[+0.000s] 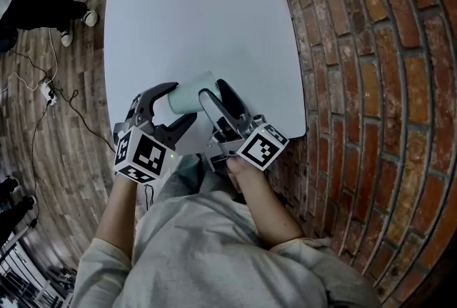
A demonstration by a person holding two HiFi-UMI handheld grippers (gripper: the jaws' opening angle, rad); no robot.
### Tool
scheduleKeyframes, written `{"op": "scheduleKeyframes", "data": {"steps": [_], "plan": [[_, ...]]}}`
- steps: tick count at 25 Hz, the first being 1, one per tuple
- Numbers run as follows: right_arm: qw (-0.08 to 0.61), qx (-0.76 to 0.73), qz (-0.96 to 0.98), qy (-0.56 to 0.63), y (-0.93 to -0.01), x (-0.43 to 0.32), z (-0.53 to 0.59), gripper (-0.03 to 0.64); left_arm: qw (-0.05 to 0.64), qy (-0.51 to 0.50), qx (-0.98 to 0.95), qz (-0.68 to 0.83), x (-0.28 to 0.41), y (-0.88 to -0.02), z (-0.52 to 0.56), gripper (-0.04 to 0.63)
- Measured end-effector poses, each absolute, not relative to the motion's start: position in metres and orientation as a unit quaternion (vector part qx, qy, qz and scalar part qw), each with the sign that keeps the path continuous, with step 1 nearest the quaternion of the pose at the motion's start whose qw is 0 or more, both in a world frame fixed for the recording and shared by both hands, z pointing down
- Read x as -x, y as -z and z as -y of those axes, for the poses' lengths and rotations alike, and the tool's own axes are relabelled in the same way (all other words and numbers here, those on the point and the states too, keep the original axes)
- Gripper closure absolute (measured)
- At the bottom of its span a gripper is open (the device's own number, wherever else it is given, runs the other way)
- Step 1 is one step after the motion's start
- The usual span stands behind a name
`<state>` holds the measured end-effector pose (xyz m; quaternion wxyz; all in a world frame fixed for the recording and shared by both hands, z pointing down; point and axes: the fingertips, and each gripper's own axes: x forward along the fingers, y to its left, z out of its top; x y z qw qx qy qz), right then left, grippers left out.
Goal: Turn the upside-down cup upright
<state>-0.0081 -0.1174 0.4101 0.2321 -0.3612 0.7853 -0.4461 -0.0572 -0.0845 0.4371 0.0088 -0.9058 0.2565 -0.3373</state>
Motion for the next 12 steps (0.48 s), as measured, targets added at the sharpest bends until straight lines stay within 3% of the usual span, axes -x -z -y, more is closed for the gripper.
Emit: {"op": "scheduleKeyframes", "data": {"steps": [12], "plan": [[0.232, 0.411, -0.766, 0.437, -0.418, -0.032, 0.1, 0.223, -0.047, 0.404, 0.888, -0.214, 0.055, -0.46, 0.08, 0.295]]}}
